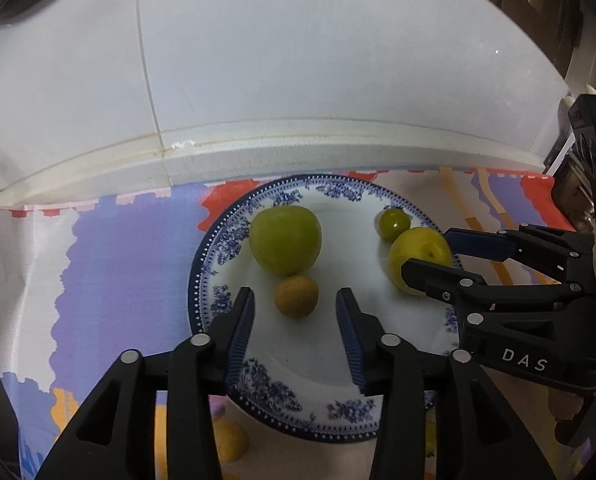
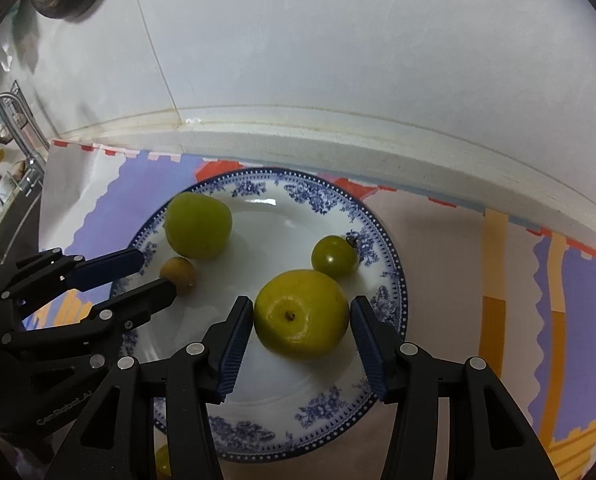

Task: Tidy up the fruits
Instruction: 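Carry both fruits onto the plate and open both tools, then lift both tools away from the plate toward the remaining oranges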

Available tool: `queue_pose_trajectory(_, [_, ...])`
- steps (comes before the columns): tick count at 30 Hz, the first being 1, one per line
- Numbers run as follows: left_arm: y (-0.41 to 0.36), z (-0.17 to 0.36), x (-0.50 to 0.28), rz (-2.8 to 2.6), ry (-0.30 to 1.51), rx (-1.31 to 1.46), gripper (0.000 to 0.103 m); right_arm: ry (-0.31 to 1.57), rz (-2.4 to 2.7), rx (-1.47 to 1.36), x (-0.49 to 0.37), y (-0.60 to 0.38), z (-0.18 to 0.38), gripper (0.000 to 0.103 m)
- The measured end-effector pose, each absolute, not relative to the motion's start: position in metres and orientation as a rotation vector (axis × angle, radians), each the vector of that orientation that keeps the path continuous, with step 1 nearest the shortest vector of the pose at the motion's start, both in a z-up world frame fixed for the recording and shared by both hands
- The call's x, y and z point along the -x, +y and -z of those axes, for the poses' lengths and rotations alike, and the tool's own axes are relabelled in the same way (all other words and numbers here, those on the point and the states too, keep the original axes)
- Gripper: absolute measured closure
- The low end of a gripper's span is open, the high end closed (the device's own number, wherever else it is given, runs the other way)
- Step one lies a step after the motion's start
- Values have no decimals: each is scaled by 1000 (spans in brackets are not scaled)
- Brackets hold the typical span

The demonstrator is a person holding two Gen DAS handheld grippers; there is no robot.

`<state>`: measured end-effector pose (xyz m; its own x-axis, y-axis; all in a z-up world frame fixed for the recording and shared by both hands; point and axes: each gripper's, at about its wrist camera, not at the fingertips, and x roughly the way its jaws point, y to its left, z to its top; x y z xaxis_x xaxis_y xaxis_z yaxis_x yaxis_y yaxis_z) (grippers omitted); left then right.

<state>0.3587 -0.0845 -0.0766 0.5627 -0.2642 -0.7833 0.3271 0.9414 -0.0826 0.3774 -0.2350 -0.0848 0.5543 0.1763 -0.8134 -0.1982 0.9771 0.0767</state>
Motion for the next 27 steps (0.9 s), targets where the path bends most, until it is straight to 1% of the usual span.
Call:
queue_pose_trajectory(2, [-83, 68, -351, 347, 888, -74, 57, 937, -219, 28, -370, -235, 77, 52])
queue_pose_trajectory(7, [-80, 47, -330, 345, 835, -70, 49, 872, -195, 25, -349, -237, 57, 52])
queue_pose_trajectory(9, [-78, 40, -322, 340, 816, -66, 48, 841, -185, 22, -338, -238, 47, 52])
queue_pose_trajectory(12, [-73, 28, -306, 336, 786, -52, 42, 794, -148, 18, -319, -241, 34, 43])
queue_pose_trajectory(13, [-71, 24, -300, 334, 776, -52, 40, 776, -135, 18, -313, -243, 30, 42])
queue_pose_trajectory(18, [-70, 8, -270, 313, 724, -79, 37, 709, -81, 28, -282, -247, 13, 38])
queue_pose_trajectory(20, [-69, 2, -259, 314, 709, -82, 34, 689, -66, 35, -270, -248, 7, 38])
queue_pose_trajectory(23, [-69, -1, -242, 308, 686, -97, 33, 661, -45, 39, -254, -250, 1, 38])
queue_pose_trajectory(25, [-69, -3, -231, 302, 675, -109, 32, 647, -30, 38, -243, -253, -2, 34])
queue_pose_trajectory(27, [-69, -3, -220, 300, 664, -123, 32, 630, -5, 41, -232, -254, -3, 34])
